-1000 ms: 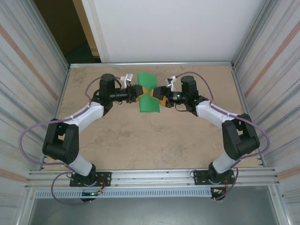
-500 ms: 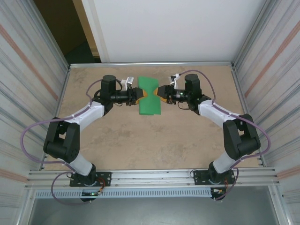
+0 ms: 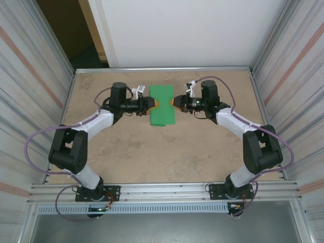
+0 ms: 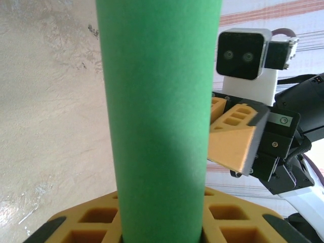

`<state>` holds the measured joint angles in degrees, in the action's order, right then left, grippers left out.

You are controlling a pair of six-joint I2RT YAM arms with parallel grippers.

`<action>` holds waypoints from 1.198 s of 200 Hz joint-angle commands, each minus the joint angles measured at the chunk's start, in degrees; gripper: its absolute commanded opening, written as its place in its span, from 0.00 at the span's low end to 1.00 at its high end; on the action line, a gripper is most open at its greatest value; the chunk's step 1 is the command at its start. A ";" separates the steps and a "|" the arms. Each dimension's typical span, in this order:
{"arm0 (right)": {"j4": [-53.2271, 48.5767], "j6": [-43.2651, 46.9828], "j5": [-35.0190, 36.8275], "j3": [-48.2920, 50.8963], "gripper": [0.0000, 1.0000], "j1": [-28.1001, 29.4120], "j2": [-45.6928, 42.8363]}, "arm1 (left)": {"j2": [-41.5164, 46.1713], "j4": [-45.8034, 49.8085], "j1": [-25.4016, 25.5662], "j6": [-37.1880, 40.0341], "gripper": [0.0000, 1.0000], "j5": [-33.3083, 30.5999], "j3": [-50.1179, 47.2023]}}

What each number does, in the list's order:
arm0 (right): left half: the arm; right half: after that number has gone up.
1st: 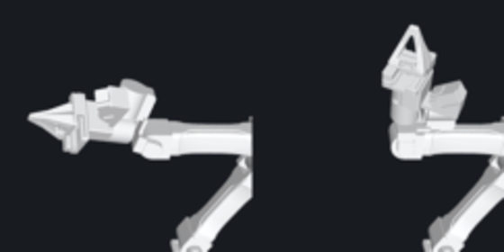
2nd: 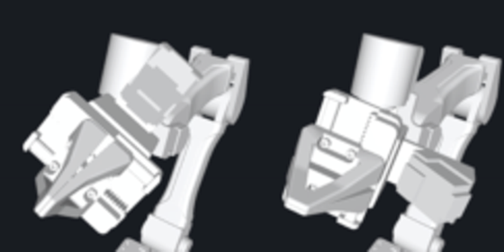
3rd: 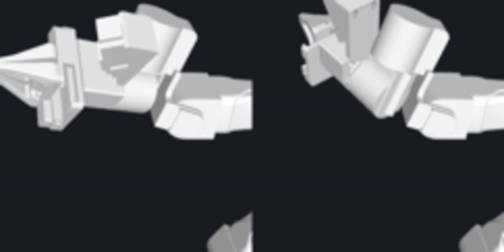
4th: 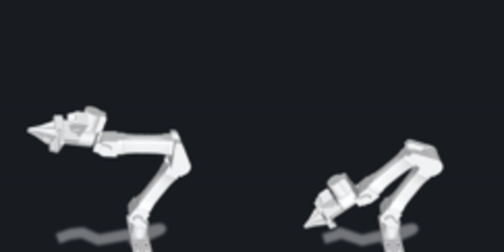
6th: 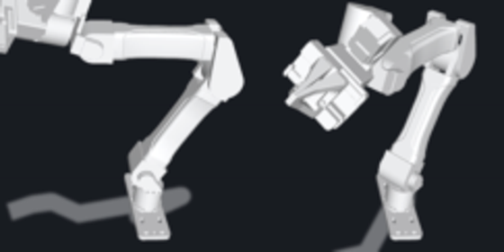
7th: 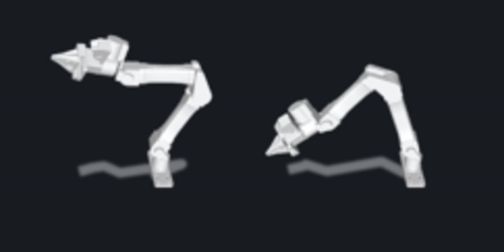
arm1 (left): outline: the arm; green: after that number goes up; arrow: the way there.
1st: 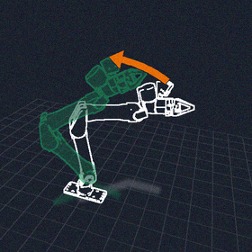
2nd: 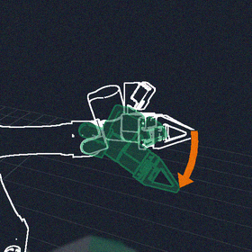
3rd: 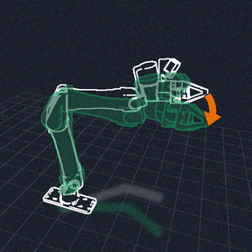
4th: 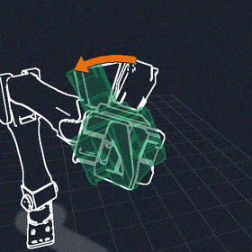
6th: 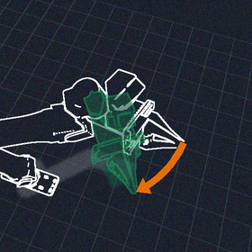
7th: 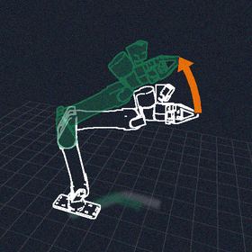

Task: Fold a paper plane with a square sheet of paper (pick it up from the middle)
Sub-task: First fold in half a square sheet of paper at the center of the table.

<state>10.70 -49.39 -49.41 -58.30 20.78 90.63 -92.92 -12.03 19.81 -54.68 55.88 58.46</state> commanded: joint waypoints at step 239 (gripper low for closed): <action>-20.54 6.08 9.90 -14.35 0.00 7.73 10.10 | 5.16 5.03 -6.89 5.42 0.98 -15.34 -13.12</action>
<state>-19.14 -37.56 -38.41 -72.20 25.58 95.81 -88.71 -9.10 11.57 -52.03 41.78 46.22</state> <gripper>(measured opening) 0.064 0.985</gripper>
